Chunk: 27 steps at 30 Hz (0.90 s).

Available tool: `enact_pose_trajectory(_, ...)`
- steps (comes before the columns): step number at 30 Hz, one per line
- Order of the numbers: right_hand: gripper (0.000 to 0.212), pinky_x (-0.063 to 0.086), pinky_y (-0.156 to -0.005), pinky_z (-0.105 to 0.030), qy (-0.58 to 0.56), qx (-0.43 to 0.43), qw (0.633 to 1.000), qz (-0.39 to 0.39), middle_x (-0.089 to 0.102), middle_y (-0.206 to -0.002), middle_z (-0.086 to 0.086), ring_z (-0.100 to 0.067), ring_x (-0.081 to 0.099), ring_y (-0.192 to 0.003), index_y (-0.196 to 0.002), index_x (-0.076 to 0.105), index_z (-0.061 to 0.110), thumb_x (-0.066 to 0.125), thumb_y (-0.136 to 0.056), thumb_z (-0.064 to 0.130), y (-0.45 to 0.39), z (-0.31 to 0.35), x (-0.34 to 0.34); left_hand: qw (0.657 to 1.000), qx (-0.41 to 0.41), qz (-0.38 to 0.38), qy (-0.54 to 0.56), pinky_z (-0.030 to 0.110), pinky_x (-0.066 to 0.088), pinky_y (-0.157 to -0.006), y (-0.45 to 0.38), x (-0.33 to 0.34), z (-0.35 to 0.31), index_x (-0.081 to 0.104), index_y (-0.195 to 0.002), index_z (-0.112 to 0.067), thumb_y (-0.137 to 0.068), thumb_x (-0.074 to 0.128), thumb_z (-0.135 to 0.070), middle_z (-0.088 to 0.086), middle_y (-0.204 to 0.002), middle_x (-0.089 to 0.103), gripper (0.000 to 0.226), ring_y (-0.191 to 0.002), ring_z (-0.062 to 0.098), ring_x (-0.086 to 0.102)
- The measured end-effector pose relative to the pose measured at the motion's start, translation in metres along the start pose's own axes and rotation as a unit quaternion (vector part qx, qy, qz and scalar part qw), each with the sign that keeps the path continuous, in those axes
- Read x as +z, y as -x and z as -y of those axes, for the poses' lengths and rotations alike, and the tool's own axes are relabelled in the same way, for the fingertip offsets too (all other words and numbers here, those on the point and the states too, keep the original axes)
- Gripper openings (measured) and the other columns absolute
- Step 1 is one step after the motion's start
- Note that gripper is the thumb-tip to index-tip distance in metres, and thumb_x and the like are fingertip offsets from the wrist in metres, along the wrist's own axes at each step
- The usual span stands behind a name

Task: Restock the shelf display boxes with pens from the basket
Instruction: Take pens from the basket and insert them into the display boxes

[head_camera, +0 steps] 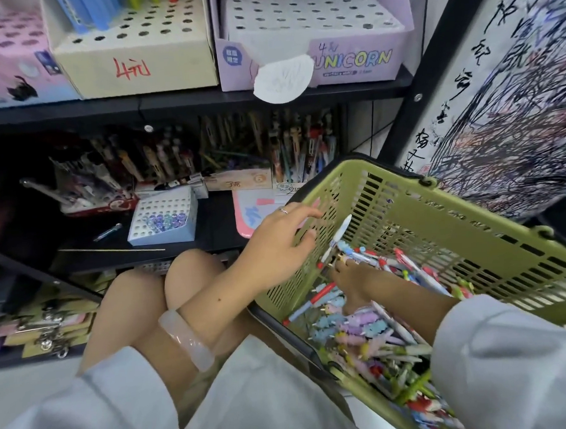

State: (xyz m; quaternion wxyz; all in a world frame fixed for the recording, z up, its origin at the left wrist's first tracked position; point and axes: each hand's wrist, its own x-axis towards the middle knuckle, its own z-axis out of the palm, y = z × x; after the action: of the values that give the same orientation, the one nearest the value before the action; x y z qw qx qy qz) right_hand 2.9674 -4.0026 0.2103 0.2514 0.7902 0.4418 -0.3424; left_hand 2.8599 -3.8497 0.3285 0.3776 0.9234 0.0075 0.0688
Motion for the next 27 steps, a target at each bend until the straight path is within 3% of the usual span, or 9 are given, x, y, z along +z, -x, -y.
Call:
enact_pose_trajectory(2, 0.085, 0.044, -0.092, -0.039, -0.018, -0.007, 1.000, 0.006, 0.016, -0.151, -0.020, -0.036, 0.038, -0.128, -0.145, 0.018, 0.004, 0.063, -0.084, 0.043, 0.000, 0.002, 0.000, 1.000, -0.003, -0.003, 0.002, 0.008, 0.026, -0.085, 0.001, 0.000, -0.001, 0.054, -0.123, -0.016, -0.094, 0.047, -0.014, -0.003, -0.130, 0.052, 0.030, -0.120, 0.013, 0.045)
enact_pose_trajectory(6, 0.086, 0.039, -0.100, -0.041, -0.090, -0.015, 0.995, -0.034, 0.020, -0.148, -0.021, -0.036, 0.031, -0.132, -0.145, 0.019, 0.006, 0.069, -0.082, 0.037, 0.003, -0.001, 0.009, 1.000, -0.006, -0.011, 0.012, 0.003, 0.025, -0.083, 0.001, 0.000, -0.004, 0.056, -0.121, -0.014, -0.093, 0.049, -0.012, -0.002, -0.130, 0.052, 0.029, -0.119, 0.013, 0.045)
enact_pose_trajectory(10, 0.079, 0.039, -0.077, -0.032, -0.170, -0.010, 0.982, -0.082, 0.025, -0.138, -0.019, -0.029, 0.042, -0.110, -0.141, 0.023, 0.005, 0.069, -0.081, 0.025, 0.005, -0.003, 0.020, 1.000, -0.004, -0.016, 0.019, -0.002, 0.023, -0.083, 0.001, 0.000, -0.006, 0.057, -0.120, -0.013, -0.093, 0.049, -0.010, -0.002, -0.127, 0.053, 0.028, -0.119, 0.011, 0.045)
enact_pose_trajectory(14, 0.074, 0.041, -0.085, -0.038, -0.136, 0.009, 0.983, -0.122, 0.038, -0.128, -0.018, -0.032, 0.041, -0.116, -0.138, 0.028, 0.007, 0.067, -0.081, 0.031, 0.003, 0.001, 0.029, 0.999, -0.012, -0.014, 0.037, 0.008, 0.025, -0.085, 0.002, -0.001, -0.007, 0.057, -0.119, -0.014, -0.093, 0.049, -0.010, -0.005, -0.125, 0.051, 0.027, -0.119, 0.011, 0.045)
enact_pose_trajectory(18, 0.055, 0.037, -0.068, -0.029, -0.192, 0.020, 0.971, -0.140, 0.049, -0.101, -0.014, -0.032, 0.054, -0.103, -0.126, 0.038, 0.004, 0.065, -0.081, 0.017, 0.003, 0.001, 0.021, 0.999, -0.014, -0.011, 0.048, 0.001, 0.024, -0.086, 0.003, -0.001, -0.008, 0.057, -0.119, -0.014, -0.093, 0.048, -0.009, -0.011, -0.119, 0.048, 0.027, -0.120, 0.007, 0.043)
enact_pose_trajectory(20, 0.049, 0.042, -0.068, -0.029, -0.190, 0.023, 0.972, -0.134, 0.052, -0.104, -0.014, -0.031, 0.056, -0.103, -0.123, 0.042, 0.004, 0.063, -0.081, 0.014, 0.001, 0.003, 0.019, 0.999, -0.015, -0.012, 0.049, -0.007, 0.020, -0.084, 0.004, -0.001, -0.007, 0.057, -0.119, -0.013, -0.094, 0.048, -0.009, -0.012, -0.120, 0.047, 0.027, -0.120, 0.005, 0.042)
enact_pose_trajectory(23, 0.061, 0.044, -0.082, -0.035, -0.146, 0.013, 0.982, -0.120, 0.047, -0.121, -0.018, -0.033, 0.048, -0.111, -0.133, 0.037, 0.003, 0.065, -0.081, 0.018, -0.002, 0.007, 0.020, 0.999, -0.009, -0.015, 0.046, -0.010, 0.017, -0.083, 0.003, 0.000, -0.006, 0.056, -0.120, -0.013, -0.094, 0.048, -0.009, -0.008, -0.124, 0.049, 0.027, -0.120, 0.004, 0.041)
enact_pose_trajectory(27, 0.057, 0.046, -0.065, -0.033, -0.162, 0.010, 0.980, -0.117, 0.057, -0.107, -0.017, -0.031, 0.059, -0.095, -0.130, 0.037, 0.005, 0.063, -0.081, 0.015, -0.003, 0.010, 0.022, 0.999, -0.002, -0.014, 0.040, -0.004, 0.021, -0.084, 0.003, 0.000, -0.004, 0.056, -0.120, -0.013, -0.094, 0.048, -0.010, -0.004, -0.127, 0.051, 0.027, -0.120, 0.008, 0.043)
